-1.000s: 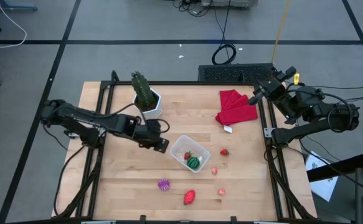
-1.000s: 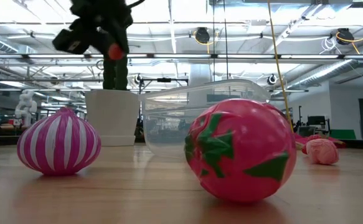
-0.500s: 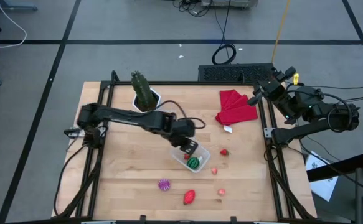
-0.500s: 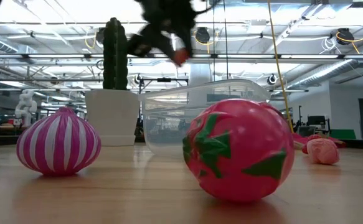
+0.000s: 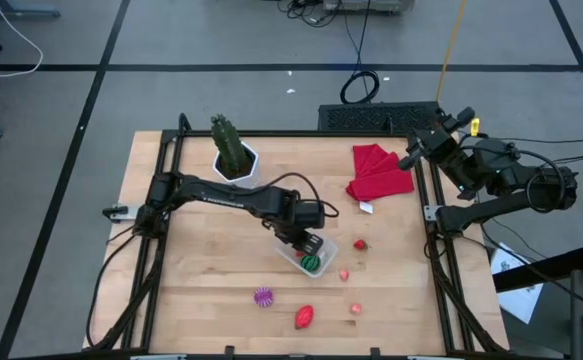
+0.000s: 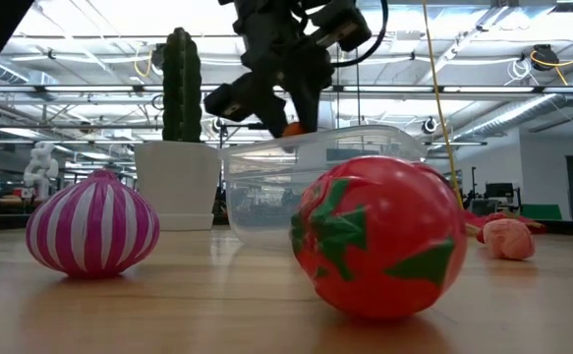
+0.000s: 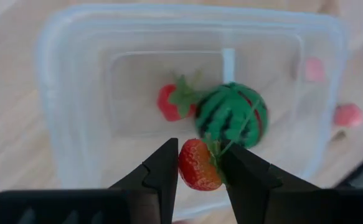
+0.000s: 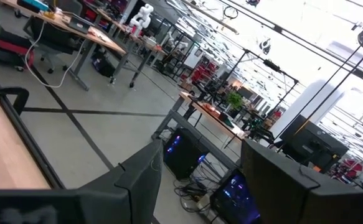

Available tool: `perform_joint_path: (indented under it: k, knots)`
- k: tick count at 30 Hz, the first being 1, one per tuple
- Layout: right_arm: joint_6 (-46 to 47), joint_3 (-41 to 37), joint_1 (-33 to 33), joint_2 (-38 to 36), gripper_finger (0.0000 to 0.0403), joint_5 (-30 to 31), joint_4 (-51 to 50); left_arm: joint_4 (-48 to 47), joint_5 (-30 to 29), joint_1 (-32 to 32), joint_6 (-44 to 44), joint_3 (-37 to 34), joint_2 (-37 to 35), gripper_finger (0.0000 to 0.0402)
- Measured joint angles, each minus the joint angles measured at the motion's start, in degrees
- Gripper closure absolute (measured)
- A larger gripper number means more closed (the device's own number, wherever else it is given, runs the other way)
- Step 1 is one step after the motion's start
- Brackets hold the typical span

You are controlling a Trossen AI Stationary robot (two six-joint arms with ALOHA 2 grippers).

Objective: Pick and placing Produce into tupperware
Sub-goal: Put the bottom strawberry into the transparent bin

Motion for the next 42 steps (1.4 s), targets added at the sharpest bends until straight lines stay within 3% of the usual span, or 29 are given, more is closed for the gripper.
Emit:
perform_joint_path:
  k: [42]
  knots:
    - [0.00, 0.01, 0.00, 0.00, 0.0193, 0.00, -0.11, 3.39, -9.02, -1.30, -3.36, -0.04, 1.15, 0.0282]
